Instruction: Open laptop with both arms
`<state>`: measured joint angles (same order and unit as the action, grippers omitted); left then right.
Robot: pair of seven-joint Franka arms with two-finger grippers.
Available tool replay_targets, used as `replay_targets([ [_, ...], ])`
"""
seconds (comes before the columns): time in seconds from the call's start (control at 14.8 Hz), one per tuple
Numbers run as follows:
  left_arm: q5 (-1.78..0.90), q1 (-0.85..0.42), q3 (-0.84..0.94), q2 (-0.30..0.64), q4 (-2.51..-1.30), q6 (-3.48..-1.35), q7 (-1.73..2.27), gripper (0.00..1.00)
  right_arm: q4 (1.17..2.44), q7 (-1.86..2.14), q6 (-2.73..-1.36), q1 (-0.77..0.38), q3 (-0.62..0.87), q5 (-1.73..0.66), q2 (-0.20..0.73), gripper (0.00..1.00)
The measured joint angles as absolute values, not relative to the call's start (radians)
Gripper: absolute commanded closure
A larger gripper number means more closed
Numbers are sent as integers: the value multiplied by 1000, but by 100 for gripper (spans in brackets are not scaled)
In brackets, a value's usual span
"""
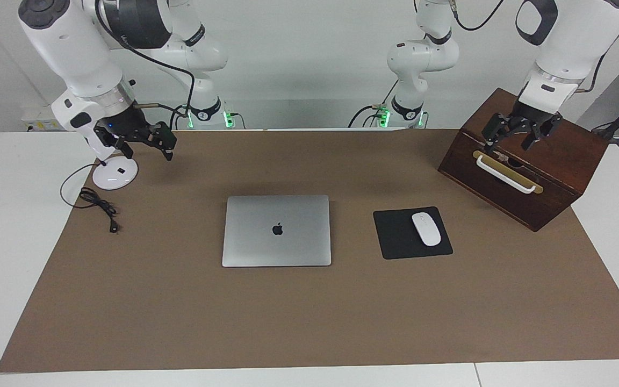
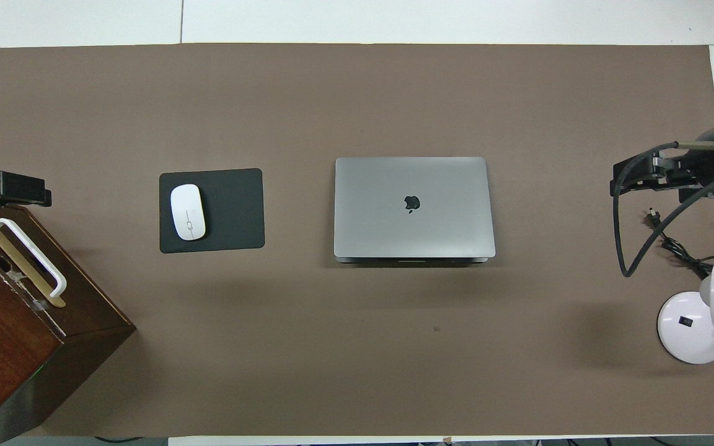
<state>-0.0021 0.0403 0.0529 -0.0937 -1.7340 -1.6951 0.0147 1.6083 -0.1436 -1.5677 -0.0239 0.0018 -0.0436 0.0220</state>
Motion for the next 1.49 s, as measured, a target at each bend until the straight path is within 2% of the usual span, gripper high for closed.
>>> replay_targets([
  [1.15,-2,33,57,-96,-1734,-1692,15,0,1614,-143,-1568,-27,19,-44,22,0],
  [1.49,-2,33,57,-96,-1734,-1699,15,0,1657,-143,-1603,-43,23,-44,14,0],
])
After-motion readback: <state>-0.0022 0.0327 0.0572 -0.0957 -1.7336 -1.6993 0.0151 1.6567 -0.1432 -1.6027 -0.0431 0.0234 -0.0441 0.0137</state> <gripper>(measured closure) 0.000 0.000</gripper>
